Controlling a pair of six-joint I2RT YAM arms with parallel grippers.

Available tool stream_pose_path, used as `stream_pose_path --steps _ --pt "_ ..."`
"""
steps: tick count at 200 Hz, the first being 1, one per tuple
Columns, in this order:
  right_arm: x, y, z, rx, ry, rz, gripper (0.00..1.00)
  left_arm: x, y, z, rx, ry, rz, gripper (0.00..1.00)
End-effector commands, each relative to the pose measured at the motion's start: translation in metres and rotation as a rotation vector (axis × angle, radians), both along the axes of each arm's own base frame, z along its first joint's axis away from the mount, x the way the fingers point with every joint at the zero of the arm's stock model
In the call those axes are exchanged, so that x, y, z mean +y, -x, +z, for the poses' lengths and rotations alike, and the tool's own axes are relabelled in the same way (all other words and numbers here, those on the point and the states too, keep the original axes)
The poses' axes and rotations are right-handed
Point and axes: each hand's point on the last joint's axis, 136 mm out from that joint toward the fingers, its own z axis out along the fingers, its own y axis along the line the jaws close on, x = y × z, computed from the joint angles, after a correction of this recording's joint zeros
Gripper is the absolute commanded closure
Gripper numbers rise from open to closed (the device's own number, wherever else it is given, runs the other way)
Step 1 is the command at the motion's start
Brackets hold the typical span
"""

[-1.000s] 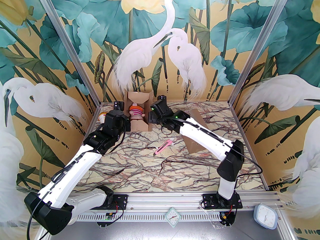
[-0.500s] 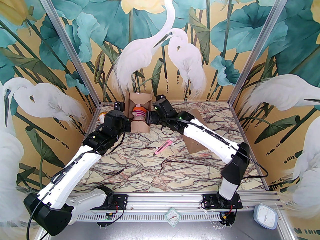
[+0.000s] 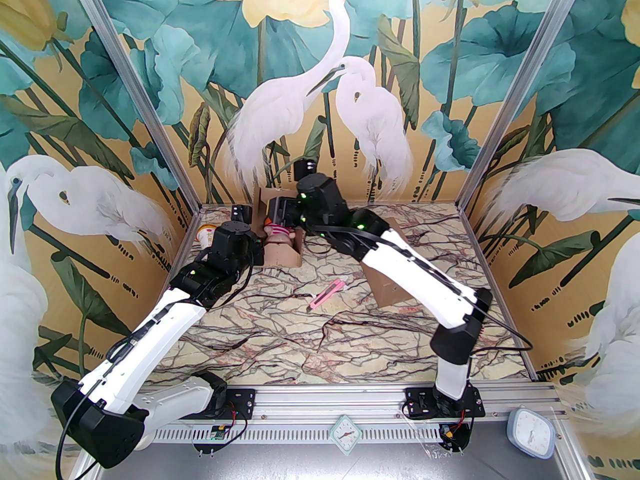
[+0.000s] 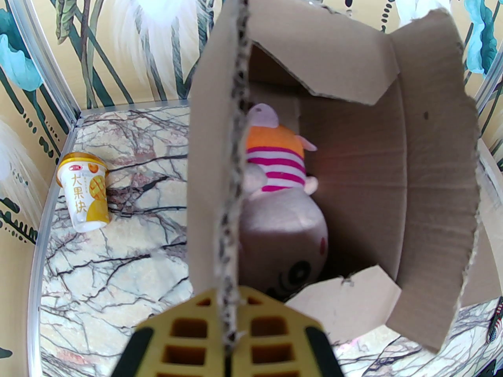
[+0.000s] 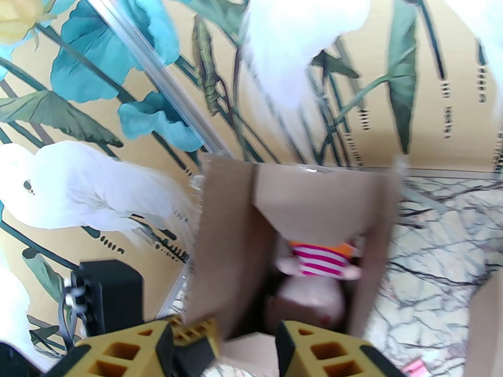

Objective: Unpack the express box

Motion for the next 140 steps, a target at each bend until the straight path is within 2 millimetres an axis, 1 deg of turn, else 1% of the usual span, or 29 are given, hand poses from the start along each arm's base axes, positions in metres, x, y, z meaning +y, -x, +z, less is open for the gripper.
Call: stream_pose_path --steps 1,15,33,68,82,95,108,116,140 --pt "0.007 -0.009 -0.049 0.096 0.061 -0.031 0.56 -0.001 0.002 0.021 -0.085 0.060 0.003 1.00" --pt "0.003 -0.013 -0.061 0.116 0.072 -0.064 0.59 -0.002 0.005 0.024 -0.100 0.073 -0.008 1.00" --pt "-0.004 -0.015 -0.074 0.124 0.105 -0.092 0.59 -0.005 0.009 0.024 -0.112 0.088 -0.033 1.00" --pt "-0.010 -0.018 -0.104 0.153 0.207 -0.112 0.54 -0.019 0.014 0.028 -0.154 0.142 -0.123 1.00" --pt "-0.008 -0.020 -0.114 0.162 0.226 -0.112 0.50 -0.026 0.016 0.030 -0.169 0.156 -0.161 1.00" --pt "-0.005 -0.022 -0.122 0.170 0.239 -0.109 0.42 -0.031 0.018 0.033 -0.179 0.158 -0.187 1.00" --pt "-0.003 -0.024 -0.129 0.177 0.254 -0.106 0.36 -0.036 0.020 0.034 -0.190 0.158 -0.217 1.00" --pt "0.000 -0.026 -0.130 0.177 0.257 -0.104 0.31 -0.039 0.022 0.035 -0.195 0.163 -0.236 1.00" --pt "0.000 -0.032 -0.142 0.179 0.305 -0.120 0.22 -0.045 0.024 0.038 -0.207 0.174 -0.264 1.00"
